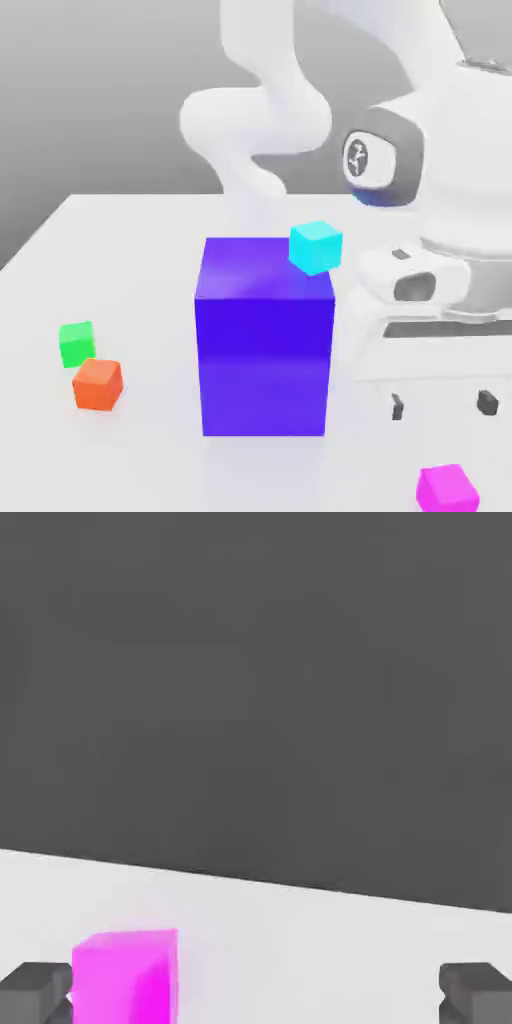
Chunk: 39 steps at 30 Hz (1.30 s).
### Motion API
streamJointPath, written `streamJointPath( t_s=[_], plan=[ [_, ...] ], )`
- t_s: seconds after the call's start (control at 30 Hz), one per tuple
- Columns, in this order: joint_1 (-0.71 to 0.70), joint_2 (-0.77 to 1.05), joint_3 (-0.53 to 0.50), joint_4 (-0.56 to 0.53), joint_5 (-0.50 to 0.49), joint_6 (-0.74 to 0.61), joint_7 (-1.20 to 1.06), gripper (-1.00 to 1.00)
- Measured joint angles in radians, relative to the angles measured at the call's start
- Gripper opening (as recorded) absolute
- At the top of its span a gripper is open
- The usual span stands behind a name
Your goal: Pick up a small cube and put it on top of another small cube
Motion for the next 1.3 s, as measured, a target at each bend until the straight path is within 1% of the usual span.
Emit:
streamJointPath(
  t_s=[0.1, 0.23, 0.27, 0.5, 0.63, 0.67, 0.87, 1.03, 1.07, 1.2, 1.3],
  plan=[
    [0.023, 0.101, 0.014, 0.003, 0.008, 0.036, 0.015, 0.00],
    [0.072, 0.245, -0.036, 0.032, -0.043, 0.133, 0.058, 0.00],
    [0.083, 0.272, -0.049, 0.038, -0.055, 0.153, 0.067, -1.00],
    [0.083, 0.274, -0.050, 0.038, -0.055, 0.156, 0.067, -1.00],
    [0.040, 0.151, -0.001, 0.005, 0.006, 0.066, 0.021, -1.00],
    [0.014, 0.121, -0.015, -0.016, 0.012, 0.056, 0.006, -1.00],
    [-0.147, -0.013, -0.137, -0.153, 0.024, 0.057, -0.068, -1.00],
    [-0.290, -0.139, -0.263, -0.288, 0.041, 0.070, -0.141, -1.00],
    [-0.329, -0.168, -0.293, -0.318, 0.045, 0.073, -0.158, -1.00],
    [-0.631, -0.312, -0.443, -0.457, 0.071, 0.082, -0.264, -1.00],
    [-0.716, -0.422, -0.548, -0.563, 0.106, 0.089, -0.358, -1.00]
  ],
)
